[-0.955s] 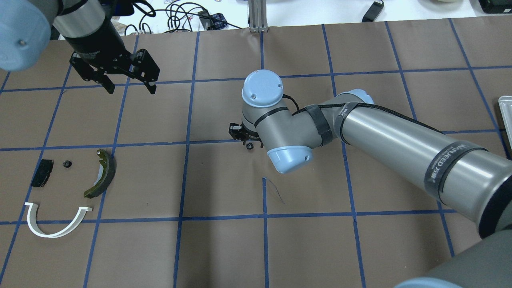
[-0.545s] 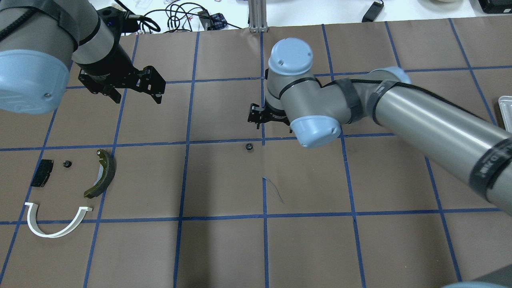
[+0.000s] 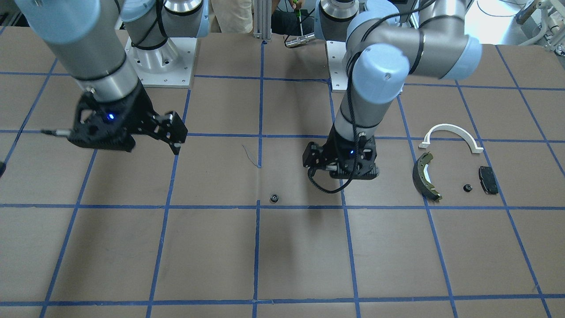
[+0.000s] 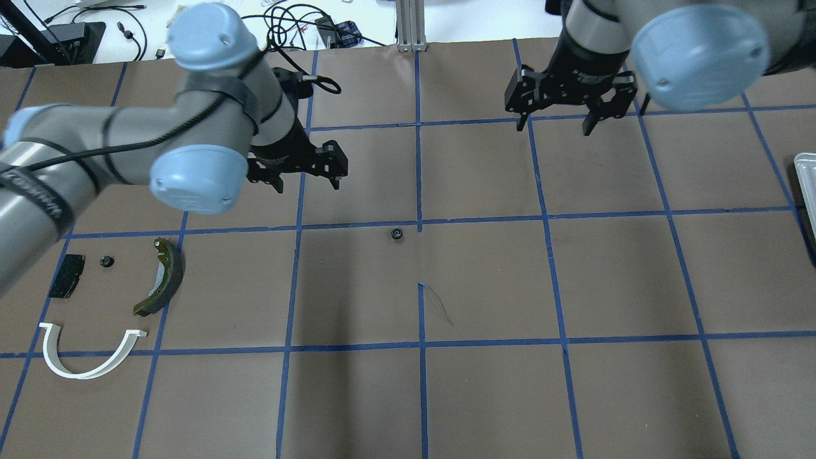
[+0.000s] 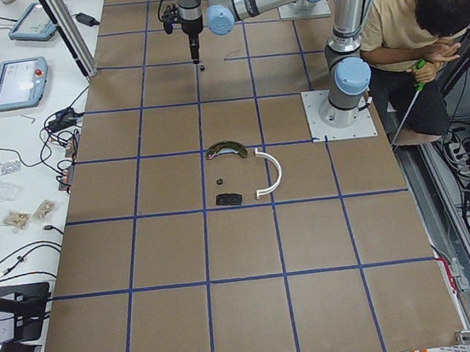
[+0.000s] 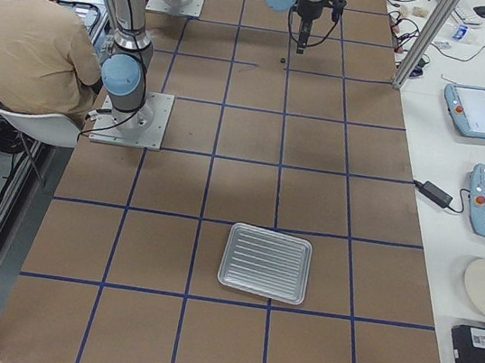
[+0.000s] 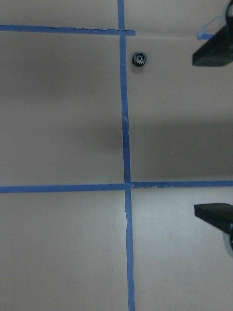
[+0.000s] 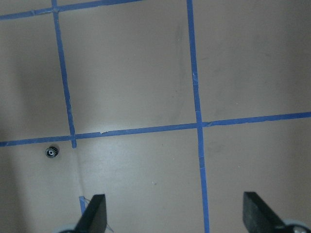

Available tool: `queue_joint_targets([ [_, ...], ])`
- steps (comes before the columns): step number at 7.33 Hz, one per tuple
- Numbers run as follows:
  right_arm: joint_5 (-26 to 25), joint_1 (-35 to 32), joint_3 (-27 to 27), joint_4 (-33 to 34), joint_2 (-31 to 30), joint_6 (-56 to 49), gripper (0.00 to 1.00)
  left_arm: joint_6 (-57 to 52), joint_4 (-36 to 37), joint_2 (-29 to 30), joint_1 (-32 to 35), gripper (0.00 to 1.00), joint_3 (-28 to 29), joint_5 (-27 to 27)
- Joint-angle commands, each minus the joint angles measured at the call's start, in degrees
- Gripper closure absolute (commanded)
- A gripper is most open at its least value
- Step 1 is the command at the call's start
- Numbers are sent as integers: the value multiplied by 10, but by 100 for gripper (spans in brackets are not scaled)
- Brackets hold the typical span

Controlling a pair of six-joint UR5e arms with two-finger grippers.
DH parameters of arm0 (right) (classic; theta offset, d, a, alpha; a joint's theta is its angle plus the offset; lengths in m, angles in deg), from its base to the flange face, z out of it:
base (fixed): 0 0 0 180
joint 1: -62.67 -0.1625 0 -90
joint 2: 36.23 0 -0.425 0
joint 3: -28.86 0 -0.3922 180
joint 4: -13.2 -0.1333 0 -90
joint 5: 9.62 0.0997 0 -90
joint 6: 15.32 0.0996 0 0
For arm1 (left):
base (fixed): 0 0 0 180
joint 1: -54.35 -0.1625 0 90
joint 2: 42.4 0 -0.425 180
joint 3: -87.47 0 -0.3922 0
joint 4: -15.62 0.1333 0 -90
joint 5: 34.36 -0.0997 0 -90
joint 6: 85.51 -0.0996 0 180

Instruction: Place bearing gear from tray to pile

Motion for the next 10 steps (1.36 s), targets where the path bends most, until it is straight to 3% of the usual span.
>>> queue_joint_targets([
  [1, -54, 5, 18, -89, -73, -7, 0, 74, 104, 87, 62, 0, -7, -12],
  [3, -57, 6, 33, -90, -73, -65, 0, 87, 131, 124, 85, 0, -8, -20],
  [6, -53, 14, 54, -7, -70, -124, 0, 90, 179, 161, 98, 0, -11, -20],
  [9, -54, 14, 53, -6, -72, -81, 0, 87, 175, 167, 103, 0, -8, -20],
  [10, -53, 14, 53, -5, -71, -70, 0, 87, 172, 163, 105, 15, -11, -20],
])
